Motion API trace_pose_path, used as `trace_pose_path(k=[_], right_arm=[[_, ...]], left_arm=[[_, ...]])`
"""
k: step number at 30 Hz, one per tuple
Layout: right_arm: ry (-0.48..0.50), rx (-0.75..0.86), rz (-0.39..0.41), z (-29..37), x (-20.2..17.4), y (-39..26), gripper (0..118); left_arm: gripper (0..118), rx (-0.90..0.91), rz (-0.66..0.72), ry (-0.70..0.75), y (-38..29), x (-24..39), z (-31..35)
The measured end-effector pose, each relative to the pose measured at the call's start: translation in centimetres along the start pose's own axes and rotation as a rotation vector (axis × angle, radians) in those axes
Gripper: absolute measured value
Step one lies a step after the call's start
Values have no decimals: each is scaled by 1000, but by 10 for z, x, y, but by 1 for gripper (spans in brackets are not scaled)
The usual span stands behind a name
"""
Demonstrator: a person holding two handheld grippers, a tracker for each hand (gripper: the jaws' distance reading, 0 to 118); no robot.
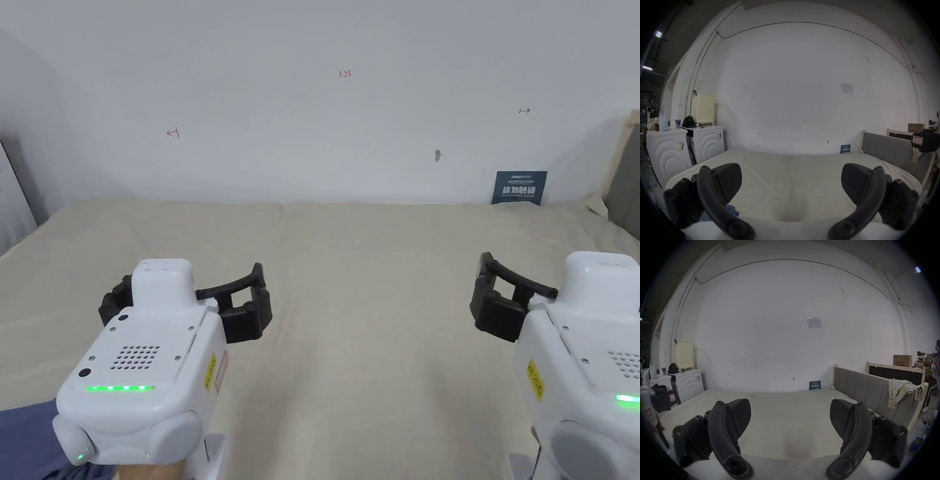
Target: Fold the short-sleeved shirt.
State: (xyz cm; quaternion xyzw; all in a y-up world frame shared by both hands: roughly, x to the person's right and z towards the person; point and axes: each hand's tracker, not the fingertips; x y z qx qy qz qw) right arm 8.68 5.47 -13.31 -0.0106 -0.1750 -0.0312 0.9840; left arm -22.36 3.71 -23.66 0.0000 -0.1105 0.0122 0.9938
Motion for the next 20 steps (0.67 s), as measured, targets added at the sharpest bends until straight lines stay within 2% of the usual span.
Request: trace_pose_path(k=[20], right_arm=[[21,13,24,1,-2,0,101]], left_arm=[[118,-6,2,3,-2,-2,-1]])
